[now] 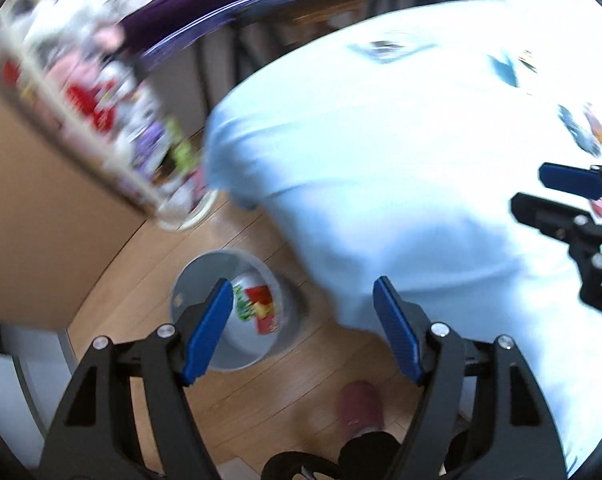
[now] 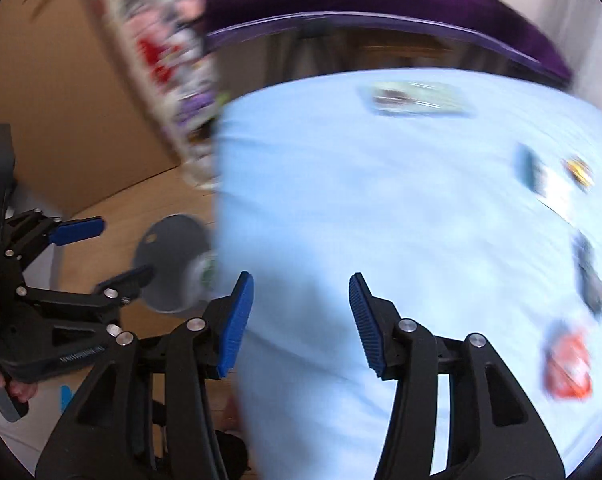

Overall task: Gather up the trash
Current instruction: 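Return both tools over the bed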

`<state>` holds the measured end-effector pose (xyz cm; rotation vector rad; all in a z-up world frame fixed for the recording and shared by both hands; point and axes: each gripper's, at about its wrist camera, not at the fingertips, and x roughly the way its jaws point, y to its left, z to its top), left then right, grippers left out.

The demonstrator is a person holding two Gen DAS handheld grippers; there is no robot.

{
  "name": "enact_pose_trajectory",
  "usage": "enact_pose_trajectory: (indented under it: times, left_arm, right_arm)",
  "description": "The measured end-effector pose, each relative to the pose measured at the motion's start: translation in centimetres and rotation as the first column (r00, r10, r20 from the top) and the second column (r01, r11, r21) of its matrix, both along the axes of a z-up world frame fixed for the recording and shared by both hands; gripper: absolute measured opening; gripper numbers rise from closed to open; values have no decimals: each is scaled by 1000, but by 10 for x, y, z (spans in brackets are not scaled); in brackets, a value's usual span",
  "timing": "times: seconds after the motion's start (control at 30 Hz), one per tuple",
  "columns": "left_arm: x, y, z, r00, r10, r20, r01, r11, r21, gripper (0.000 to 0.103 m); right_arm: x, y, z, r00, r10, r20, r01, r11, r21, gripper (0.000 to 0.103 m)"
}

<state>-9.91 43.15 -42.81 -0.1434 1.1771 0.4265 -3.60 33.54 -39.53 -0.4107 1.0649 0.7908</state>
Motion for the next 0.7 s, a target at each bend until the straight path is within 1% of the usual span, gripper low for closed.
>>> enact_pose_trajectory:
  times: [0.13,0.2,0.3,0.4,0.57,0.7]
  left_arm:
    - [42,-62,19,995,-100,25,100,995,-1,72]
    - [64,-94,28,987,-154,39,154,988,-4,72]
    - [93,-150,40,966,-251,60,251,968,1,73]
    - [119,-204,50,935,-348,76,348,937,11,76]
    - [161,-300,61,868,-488,93,489,872,15,76]
    - [193,-377,68,809,-578,107,581,814,2,76]
  right_arm:
    - [28,-96,19,987,-159,34,159,987,-10,48]
    - [37,-145,26,971,-235,52,236,972,-17,48]
    - [48,-217,34,934,-348,75,351,936,-28,49]
    - [55,-285,41,882,-461,94,465,885,-32,49]
    - [59,-400,54,771,-623,132,631,776,-23,53]
    - [58,-480,60,682,-716,147,725,689,-8,53]
